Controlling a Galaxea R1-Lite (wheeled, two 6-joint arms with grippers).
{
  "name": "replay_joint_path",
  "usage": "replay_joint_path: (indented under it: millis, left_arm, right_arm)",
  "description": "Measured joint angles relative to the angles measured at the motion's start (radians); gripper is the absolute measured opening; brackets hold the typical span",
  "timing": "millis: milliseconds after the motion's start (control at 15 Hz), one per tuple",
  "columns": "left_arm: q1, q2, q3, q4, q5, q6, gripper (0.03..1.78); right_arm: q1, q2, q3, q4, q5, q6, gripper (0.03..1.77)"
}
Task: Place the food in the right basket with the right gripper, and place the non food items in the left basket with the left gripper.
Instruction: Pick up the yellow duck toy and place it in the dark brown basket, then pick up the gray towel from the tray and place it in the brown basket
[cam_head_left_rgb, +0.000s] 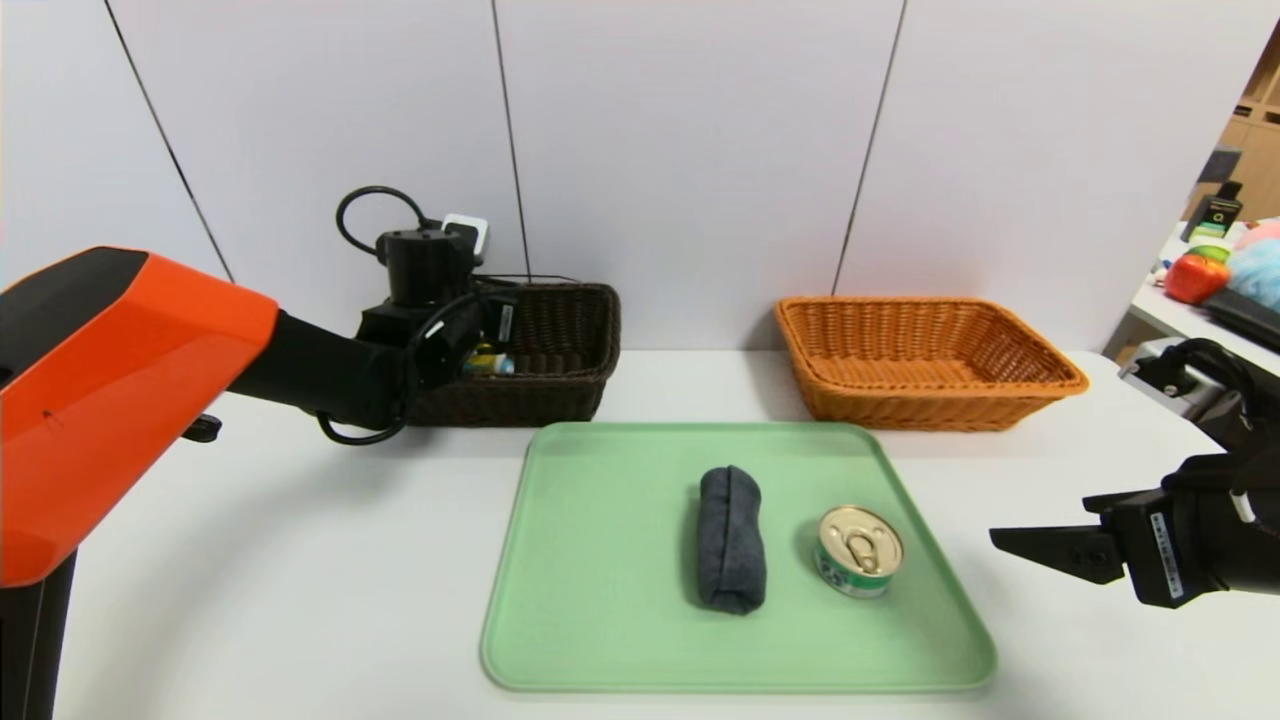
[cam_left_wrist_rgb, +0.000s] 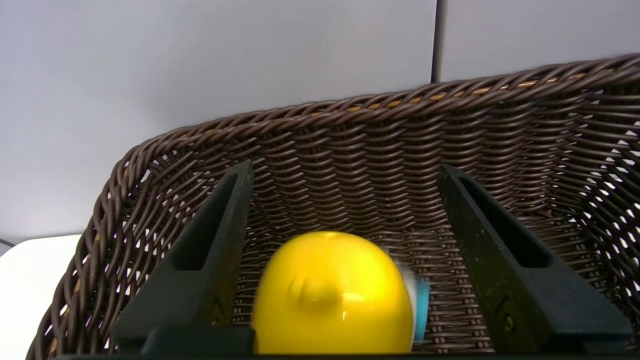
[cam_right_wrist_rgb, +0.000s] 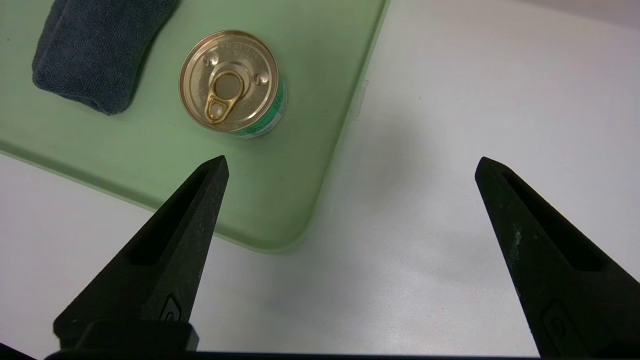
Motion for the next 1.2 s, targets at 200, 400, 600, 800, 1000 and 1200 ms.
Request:
replay_joint_path:
  millis: [200, 400, 600, 800, 1000, 1200]
  left_arm:
    - [0.000, -0.028, 0.000, 0.006, 0.000, 0.004, 1.44]
    - [-0.001, -0.094, 0.011, 0.048, 0.001, 0.001, 1.53]
    - [-0.012, -0.196, 0.076, 0.106, 0.003, -0.012, 1.58]
    - [-0.051, -0.320, 0.214, 0.177, 0.003, -0.024, 1.62]
    - [-0.151, -0.441, 0.373, 0.198, 0.005, -0.026, 1.65]
    - [-0.284, -0.516, 0.479, 0.214, 0.033, -0.030, 1.67]
  right_arm:
    - [0.000, 0.000, -0.003, 0.000, -0.001, 0.002, 1.71]
    - [0.000, -0.003, -0.003, 0.000, -0.001, 0.003, 1.71]
    - [0.000, -0.019, -0.003, 0.000, 0.001, 0.005, 1.71]
    - [0.000, -0.033, -0.004, 0.000, 0.001, 0.003, 1.71]
    - [0.000, -0.046, -0.004, 0.000, 0.002, 0.001, 1.71]
    - [0.000, -0.050, -0.002, 0.000, 0.004, 0.001, 1.71]
